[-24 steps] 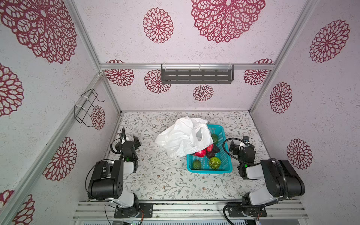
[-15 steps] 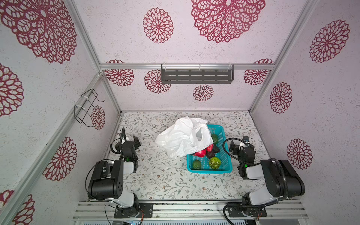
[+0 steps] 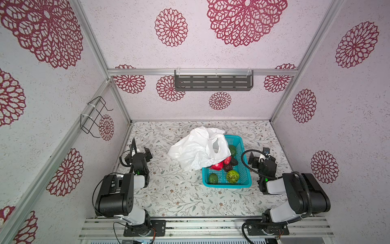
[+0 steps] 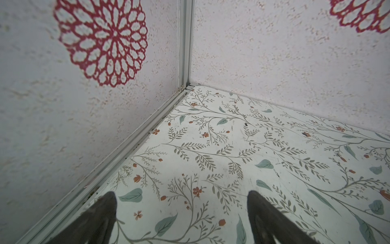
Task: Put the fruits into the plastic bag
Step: 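Reach the left gripper to the white bag's rim and grasp it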
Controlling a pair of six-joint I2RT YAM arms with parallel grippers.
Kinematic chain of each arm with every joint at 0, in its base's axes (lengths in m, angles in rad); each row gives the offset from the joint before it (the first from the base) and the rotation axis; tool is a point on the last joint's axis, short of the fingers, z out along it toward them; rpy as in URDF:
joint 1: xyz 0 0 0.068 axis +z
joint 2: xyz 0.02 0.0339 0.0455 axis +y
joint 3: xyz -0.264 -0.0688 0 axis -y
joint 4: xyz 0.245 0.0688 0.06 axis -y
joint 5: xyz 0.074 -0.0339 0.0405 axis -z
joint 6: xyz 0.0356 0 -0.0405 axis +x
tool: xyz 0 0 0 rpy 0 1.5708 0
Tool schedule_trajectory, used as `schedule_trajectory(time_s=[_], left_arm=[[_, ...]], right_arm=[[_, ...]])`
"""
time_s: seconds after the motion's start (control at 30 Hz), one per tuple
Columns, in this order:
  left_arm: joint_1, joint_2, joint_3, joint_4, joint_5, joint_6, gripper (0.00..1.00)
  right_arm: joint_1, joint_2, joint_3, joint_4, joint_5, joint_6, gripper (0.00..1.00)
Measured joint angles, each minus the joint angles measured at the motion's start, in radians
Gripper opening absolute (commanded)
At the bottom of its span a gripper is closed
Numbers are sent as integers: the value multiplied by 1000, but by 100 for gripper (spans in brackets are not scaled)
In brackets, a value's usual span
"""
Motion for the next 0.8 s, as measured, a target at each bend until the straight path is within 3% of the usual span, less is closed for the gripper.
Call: schedule_trajectory(time_s=[0.27,0.33,0.43,0.57,0.67,0.8], left_arm=[[-24,-19,15,-56,-49,10,97],[-58,-68,74,-186,-91,24,97],[-119,-181,236,-431,-109,-4,97],[-221,-287,441,-671,-108,-135,98],[-333,-266,597,-846,-31,-238,97],[-489,-97,842,-1030,182,-341,97]], right_arm=[[2,-10,0,-17,1,0,99],[5,-65,12,-121,11,6,99],[7,-203,154,-461,63,63,98],[22,-320,364,-691,125,154,98],[48,-373,423,-795,162,217,98],[97,-339,484,-911,187,265,98]])
